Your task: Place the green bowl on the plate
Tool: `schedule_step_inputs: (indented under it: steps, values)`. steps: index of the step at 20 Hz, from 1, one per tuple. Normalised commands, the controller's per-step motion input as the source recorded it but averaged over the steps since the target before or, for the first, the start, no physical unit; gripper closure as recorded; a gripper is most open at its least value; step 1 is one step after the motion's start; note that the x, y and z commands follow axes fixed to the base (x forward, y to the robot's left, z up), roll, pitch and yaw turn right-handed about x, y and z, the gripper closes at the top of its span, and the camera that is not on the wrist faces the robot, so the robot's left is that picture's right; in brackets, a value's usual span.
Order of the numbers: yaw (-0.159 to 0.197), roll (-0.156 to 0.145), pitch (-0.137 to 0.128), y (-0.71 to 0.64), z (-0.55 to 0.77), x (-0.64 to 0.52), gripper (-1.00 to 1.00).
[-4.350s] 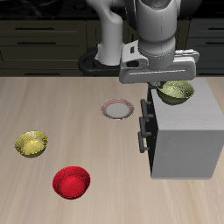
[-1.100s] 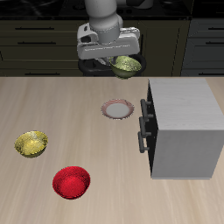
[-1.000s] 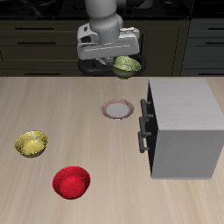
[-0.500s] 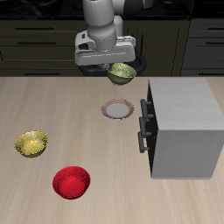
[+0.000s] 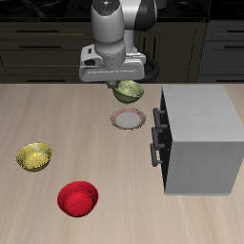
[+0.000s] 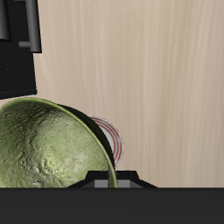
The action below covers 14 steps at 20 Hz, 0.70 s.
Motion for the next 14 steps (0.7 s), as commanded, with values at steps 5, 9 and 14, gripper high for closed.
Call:
schedule_step_inputs:
  steps: [5,9,14]
  values:
    - [0.018,-0.019,0.081,-0.04,-0.25,0.04,1.0]
    - [0.049,-0.067,-0.018,-0.13,-0.12,-0.02,1.0]
    - [0.017,-0.032,0.066,-0.13,-0.39,-0.04,1.0]
